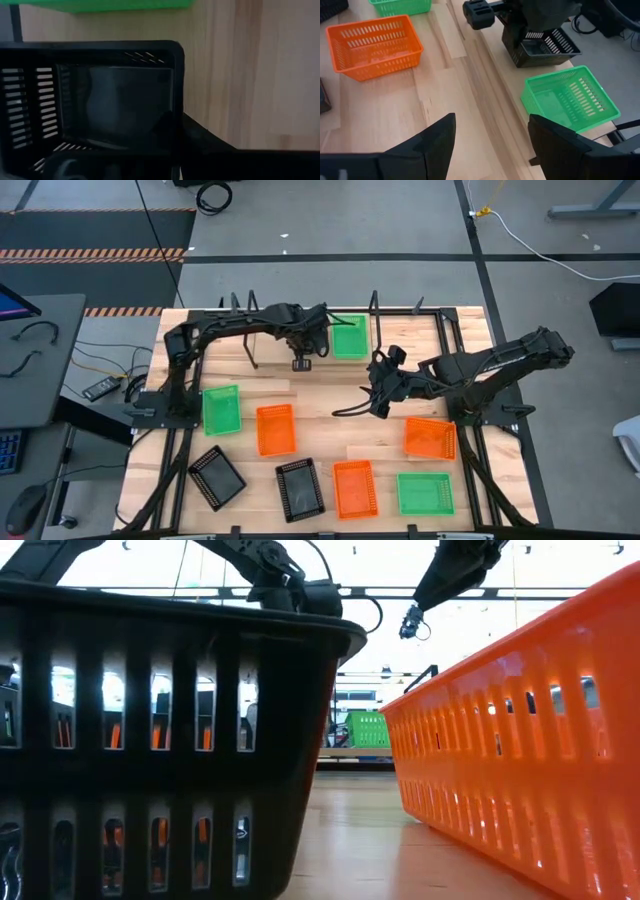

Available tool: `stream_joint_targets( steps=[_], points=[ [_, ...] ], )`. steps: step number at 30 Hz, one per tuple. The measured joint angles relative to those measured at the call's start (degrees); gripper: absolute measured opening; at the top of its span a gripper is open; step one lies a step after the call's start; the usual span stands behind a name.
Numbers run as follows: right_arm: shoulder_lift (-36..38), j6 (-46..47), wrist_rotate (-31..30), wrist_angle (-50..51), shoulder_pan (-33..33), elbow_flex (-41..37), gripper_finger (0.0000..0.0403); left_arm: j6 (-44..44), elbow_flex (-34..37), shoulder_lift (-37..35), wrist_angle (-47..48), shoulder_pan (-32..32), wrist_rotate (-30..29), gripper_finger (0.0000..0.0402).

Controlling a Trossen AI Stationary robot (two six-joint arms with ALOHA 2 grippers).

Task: Stack baskets on shelf by color
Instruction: Put the top black bin on the shelf

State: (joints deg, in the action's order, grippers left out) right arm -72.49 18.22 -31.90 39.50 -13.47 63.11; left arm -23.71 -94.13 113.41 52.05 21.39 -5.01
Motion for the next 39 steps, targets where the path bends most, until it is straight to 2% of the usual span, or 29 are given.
stream_joint_targets(
  steps=[19, 28, 39],
  points=[
    [0.0, -0.1, 0.0, 0.0, 0.1, 0.0, 0.0254, 3.0, 0.0, 2.1, -0.7, -2.4, 1.2, 0.0014],
    [0.0, 0.0, 0.0, 0.0, 0.1, 0.0, 0.0254, 3.7, 0.0, 2.1, 0.1, -3.0, 3.7, 0.0043],
    [0.0, 0.2, 0.6, 0.0, 0.1, 0.0, 0.0254, 4.0, 0.0, 2.1, -0.3, -3.5, 2.6, 0.0071]
  ],
)
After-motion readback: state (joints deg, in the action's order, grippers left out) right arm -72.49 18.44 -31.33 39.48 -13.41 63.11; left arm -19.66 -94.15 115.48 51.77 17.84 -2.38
